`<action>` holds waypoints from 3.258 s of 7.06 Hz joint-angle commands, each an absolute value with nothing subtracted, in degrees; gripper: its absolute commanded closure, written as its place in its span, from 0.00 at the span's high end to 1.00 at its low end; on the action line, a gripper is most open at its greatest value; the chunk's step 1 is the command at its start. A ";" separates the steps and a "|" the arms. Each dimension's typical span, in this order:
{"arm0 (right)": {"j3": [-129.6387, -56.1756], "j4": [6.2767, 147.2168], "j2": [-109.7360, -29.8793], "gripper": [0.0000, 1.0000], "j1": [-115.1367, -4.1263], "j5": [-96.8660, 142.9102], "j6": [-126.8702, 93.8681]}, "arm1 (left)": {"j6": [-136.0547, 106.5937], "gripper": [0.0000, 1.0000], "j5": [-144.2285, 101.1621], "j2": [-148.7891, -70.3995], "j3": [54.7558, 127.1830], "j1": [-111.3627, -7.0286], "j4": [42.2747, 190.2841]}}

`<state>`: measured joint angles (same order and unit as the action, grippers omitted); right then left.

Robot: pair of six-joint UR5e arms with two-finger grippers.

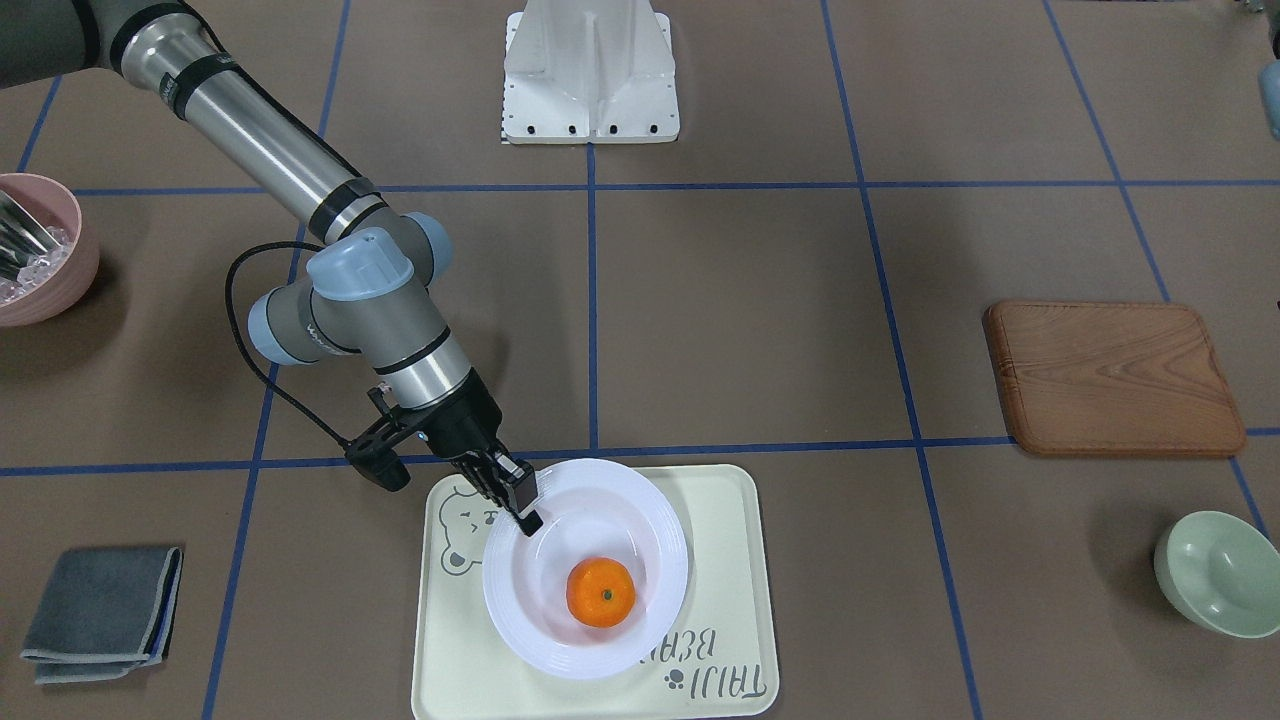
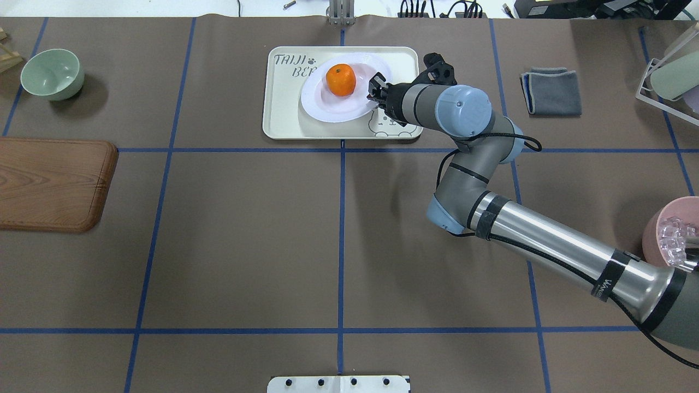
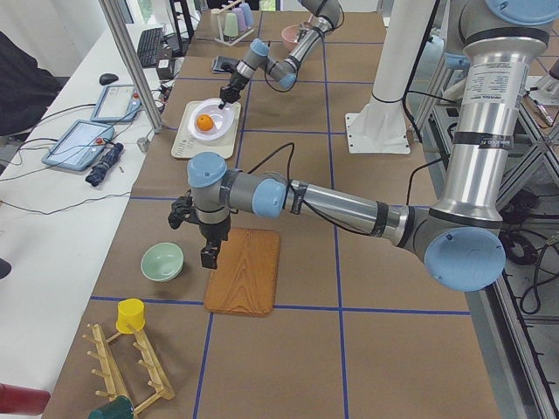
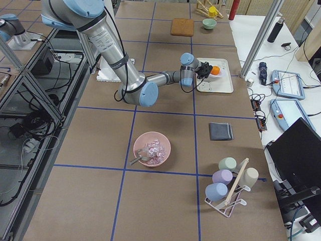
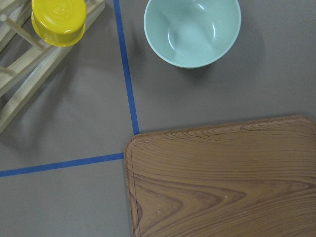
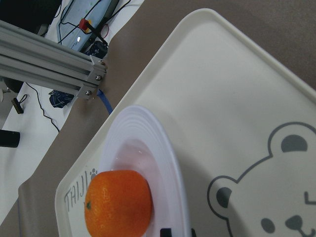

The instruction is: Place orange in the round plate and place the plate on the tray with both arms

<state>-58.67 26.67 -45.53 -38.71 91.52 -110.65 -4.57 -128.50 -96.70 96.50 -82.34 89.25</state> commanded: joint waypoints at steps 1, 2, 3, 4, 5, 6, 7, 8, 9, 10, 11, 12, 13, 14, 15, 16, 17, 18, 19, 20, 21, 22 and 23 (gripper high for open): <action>-57.92 28.20 -45.35 0.63 -38.23 91.93 -110.39 | -4.57 0.99 -128.50 -97.12 96.50 -82.27 89.21; -60.18 33.09 -45.61 1.00 -38.32 92.89 -106.48 | -4.66 0.99 -128.50 -97.38 96.42 -82.27 89.12; -64.73 41.05 -47.01 1.00 -39.45 95.68 -100.61 | -4.57 0.99 -128.50 -97.38 96.50 -82.27 89.12; -70.60 51.40 -49.20 1.00 -42.94 103.28 -95.15 | -4.57 0.99 -128.50 -97.38 96.50 -82.27 89.12; -77.80 60.29 -53.66 1.00 -46.89 110.67 -84.05 | -4.57 0.99 -128.50 -97.38 96.59 -82.27 89.12; -85.61 66.56 -59.88 1.00 -49.72 112.13 -72.97 | -4.57 0.99 -128.50 -97.38 96.85 -82.27 89.21; -92.04 73.84 -64.12 1.00 -52.10 112.24 -63.29 | -4.57 0.99 -128.58 -97.21 96.94 -82.35 89.21; -99.42 83.83 -68.60 1.00 -54.99 113.45 -51.88 | -4.14 0.99 -128.58 -97.03 97.29 -82.44 89.21; -106.02 91.24 -74.04 1.00 -58.93 113.55 -39.59 | -3.96 0.99 -128.58 -96.68 97.56 -82.62 89.30; -111.22 92.19 -83.92 1.00 -65.33 115.99 -27.20 | -3.69 0.99 -128.58 -95.55 98.69 -82.70 89.30; -110.83 92.11 -89.33 1.00 -74.53 123.67 -13.67 | -3.60 0.99 -128.58 -93.01 99.92 -82.79 89.73; -107.26 92.02 -93.04 1.00 -83.93 132.10 -3.79 | -3.69 0.99 -128.58 -92.81 100.37 -82.97 90.00; -103.22 91.93 -94.47 1.00 -88.81 134.54 4.23 | -3.69 0.99 -128.58 -92.73 99.94 -83.84 89.22; -98.66 91.93 -94.40 1.00 -91.38 134.21 9.00 | -3.69 0.99 -128.58 -90.81 99.67 -84.80 89.21; -95.13 91.85 -92.92 1.00 -92.45 132.03 9.14 | -3.69 0.99 -128.58 -90.10 98.97 -86.55 89.03; -94.75 92.72 -91.33 1.00 -92.63 127.75 8.71 | -3.60 0.99 -128.67 -88.52 98.27 -87.18 88.86; -93.96 92.81 -91.41 1.00 -92.64 127.71 8.27 | -3.69 0.99 -128.67 -86.94 98.35 -87.45 88.77; -93.69 92.90 -92.02 1.00 -92.64 129.01 7.91 | -3.69 0.99 -128.76 -84.66 98.78 -87.45 88.86; -93.60 92.90 -92.11 1.00 -92.64 132.07 5.56 | -3.69 0.99 -132.33 -83.07 98.70 -87.54 88.86; -93.69 92.90 -92.20 1.00 -92.64 132.88 4.15 | -3.69 0.99 -134.71 -82.97 98.79 -88.41 88.86; -93.78 92.90 -92.28 1.00 -92.64 133.06 4.13 | -3.78 0.99 -134.74 -83.23 98.35 -88.68 88.86; -93.69 92.90 -92.37 1.00 -92.64 133.59 4.04 | -3.78 0.99 -134.74 -83.49 98.18 -88.68 88.77; -93.78 92.90 -92.37 1.00 -92.64 133.59 4.04 | -3.78 0.99 -134.74 -83.50 98.17 -88.68 88.77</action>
<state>-93.73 92.90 -92.32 -92.63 133.34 4.15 -3.77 -134.62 -83.42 98.27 -88.62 88.80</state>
